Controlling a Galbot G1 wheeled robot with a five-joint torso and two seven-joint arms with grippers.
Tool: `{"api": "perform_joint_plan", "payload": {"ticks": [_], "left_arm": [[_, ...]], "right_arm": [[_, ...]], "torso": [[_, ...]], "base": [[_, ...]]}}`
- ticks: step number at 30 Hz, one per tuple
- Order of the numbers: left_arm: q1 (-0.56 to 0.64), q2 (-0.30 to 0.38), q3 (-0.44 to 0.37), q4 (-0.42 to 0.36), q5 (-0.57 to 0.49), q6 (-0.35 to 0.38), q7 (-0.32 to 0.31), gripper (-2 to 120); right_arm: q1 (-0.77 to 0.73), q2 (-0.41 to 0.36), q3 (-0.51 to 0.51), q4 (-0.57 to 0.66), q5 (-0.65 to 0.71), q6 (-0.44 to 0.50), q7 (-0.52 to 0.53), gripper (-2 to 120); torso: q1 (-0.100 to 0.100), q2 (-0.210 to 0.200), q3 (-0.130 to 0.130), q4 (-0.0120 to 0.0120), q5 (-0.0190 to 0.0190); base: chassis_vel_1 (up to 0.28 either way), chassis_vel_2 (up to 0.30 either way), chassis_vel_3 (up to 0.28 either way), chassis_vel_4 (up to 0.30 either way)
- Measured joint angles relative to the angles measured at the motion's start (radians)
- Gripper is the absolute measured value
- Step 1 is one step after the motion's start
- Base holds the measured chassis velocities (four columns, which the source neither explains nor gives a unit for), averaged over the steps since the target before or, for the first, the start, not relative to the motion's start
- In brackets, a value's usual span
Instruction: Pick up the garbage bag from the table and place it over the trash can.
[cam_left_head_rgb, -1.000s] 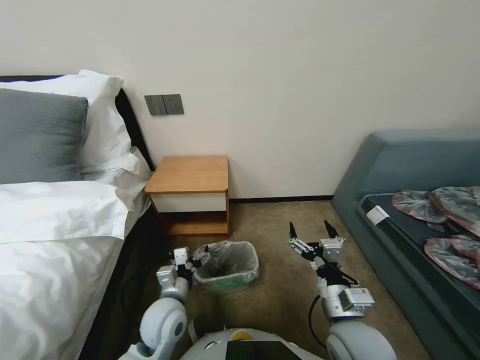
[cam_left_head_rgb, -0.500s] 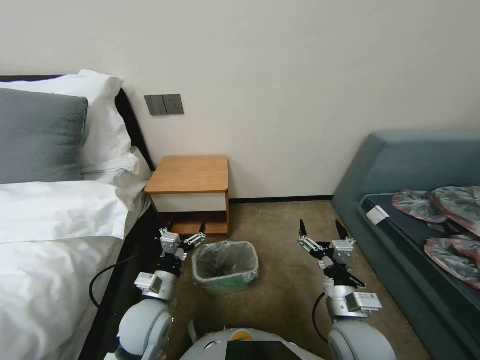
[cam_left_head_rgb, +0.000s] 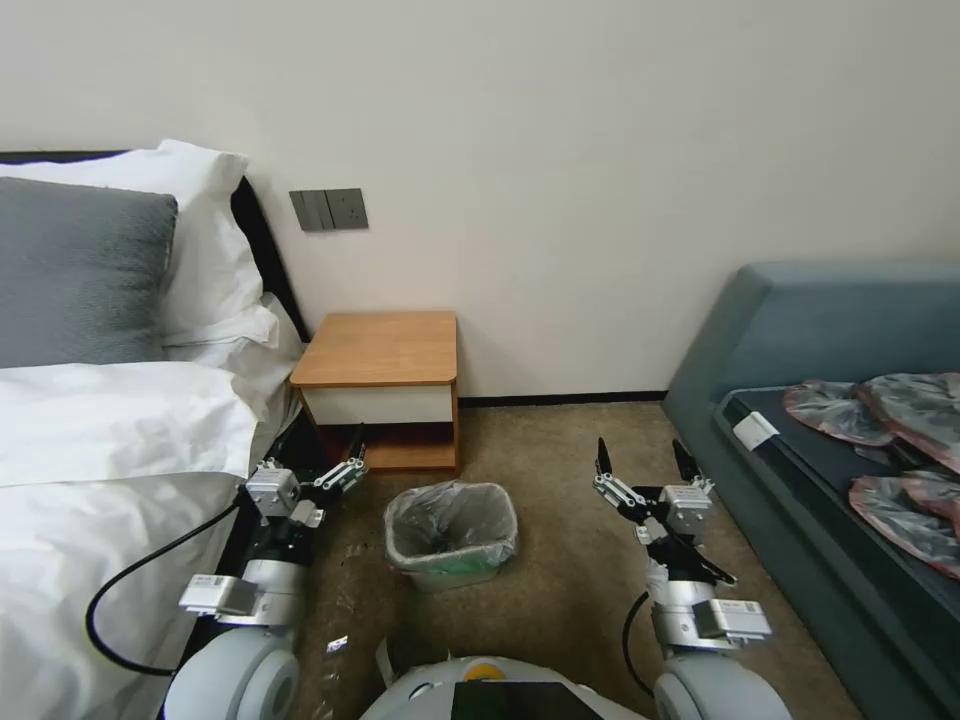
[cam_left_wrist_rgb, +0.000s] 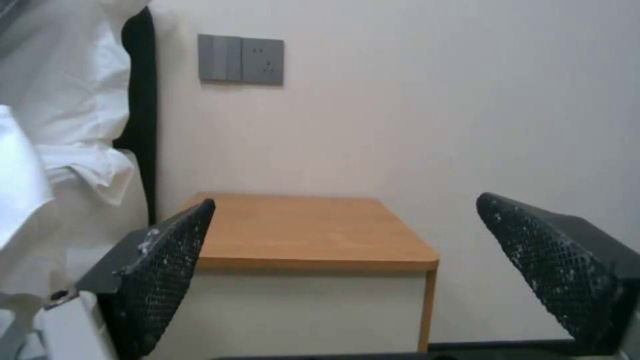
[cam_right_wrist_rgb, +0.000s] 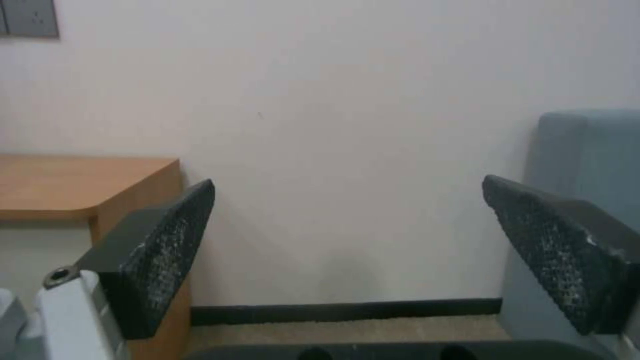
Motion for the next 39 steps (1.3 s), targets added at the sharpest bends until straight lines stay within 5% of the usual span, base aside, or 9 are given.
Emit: {"api": "perform_joint_plan", "payload": {"ticks": [39], "left_arm": [[-0.003,0.000,0.021,-0.003,0.010,0.020,-0.005,100]], "right_arm": [[0.001,-0.004,0.001,0.001,-0.009,-0.010,0.007,100]], "torso": [[0.000,0.000,0.000,0.0000,0.0000]], "base": [[0.000,0.000,0.000,0.000]]}}
